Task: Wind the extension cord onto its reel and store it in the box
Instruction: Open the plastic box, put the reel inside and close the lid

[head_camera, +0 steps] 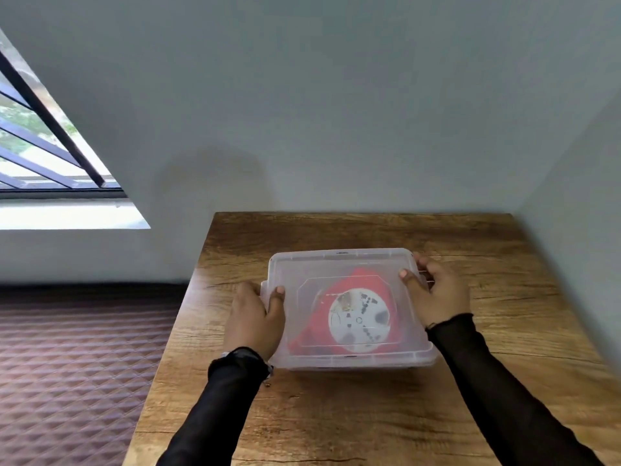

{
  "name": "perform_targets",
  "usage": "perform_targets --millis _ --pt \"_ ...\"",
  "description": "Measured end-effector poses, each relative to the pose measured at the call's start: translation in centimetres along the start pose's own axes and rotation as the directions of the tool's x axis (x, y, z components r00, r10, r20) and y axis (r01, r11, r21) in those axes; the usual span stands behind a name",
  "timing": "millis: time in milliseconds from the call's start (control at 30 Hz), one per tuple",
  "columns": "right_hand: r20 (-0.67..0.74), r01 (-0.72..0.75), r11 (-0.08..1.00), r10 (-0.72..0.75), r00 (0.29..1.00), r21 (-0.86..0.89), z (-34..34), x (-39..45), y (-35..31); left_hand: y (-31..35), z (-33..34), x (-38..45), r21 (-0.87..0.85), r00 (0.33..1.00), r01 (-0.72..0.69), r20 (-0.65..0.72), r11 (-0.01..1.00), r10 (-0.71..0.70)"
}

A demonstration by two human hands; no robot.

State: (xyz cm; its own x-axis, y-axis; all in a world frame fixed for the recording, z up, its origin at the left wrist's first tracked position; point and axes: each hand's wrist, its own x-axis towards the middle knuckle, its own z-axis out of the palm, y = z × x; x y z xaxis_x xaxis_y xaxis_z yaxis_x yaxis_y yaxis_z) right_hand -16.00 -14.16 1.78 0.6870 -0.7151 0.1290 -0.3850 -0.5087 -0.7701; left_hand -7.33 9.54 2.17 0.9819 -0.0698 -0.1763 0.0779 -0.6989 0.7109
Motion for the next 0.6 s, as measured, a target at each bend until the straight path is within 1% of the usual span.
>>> perform_targets --millis 67,133,200,333,467,533,600 --pt "0.014 0.042 0.995 -0.041 0.999 -0.089 0.4 -0.2 0.2 0.0 0.3 -0.1 -0.061 1.0 0.023 0.011 0.998 -0.022" --pt "0.02 0.06 0.989 -0.058 0.998 -0.137 0.5 -0.4 0.5 -0.1 0.7 -0.2 -0.054 1.0 -0.007 0.019 0.999 0.008" --pt "0.033 0.071 0.987 -0.067 0.997 -0.142 0.4 -0.4 0.8 0.1 1.1 -0.2 -0.006 0.999 -0.046 0.013 0.999 0.046" --pt "0.063 0.1 0.977 -0.09 0.994 -0.187 -0.2 -0.1 1.2 0.6 1.4 -0.2 0.029 0.998 -0.063 0.031 0.998 0.062" --pt "0.078 0.132 0.953 -0.115 0.99 -0.273 -0.7 0.0 1.7 1.2 2.0 -0.4 0.031 0.994 -0.102 0.053 0.994 0.1" --pt "0.073 0.144 0.949 -0.129 0.989 -0.282 -0.7 0.0 1.8 1.2 2.4 -0.4 0.034 0.993 -0.112 0.035 0.993 0.111" --pt "0.066 0.151 0.952 -0.139 0.988 -0.266 -0.7 0.1 1.9 1.2 2.6 -0.3 0.004 0.996 -0.09 0.026 0.996 0.09"
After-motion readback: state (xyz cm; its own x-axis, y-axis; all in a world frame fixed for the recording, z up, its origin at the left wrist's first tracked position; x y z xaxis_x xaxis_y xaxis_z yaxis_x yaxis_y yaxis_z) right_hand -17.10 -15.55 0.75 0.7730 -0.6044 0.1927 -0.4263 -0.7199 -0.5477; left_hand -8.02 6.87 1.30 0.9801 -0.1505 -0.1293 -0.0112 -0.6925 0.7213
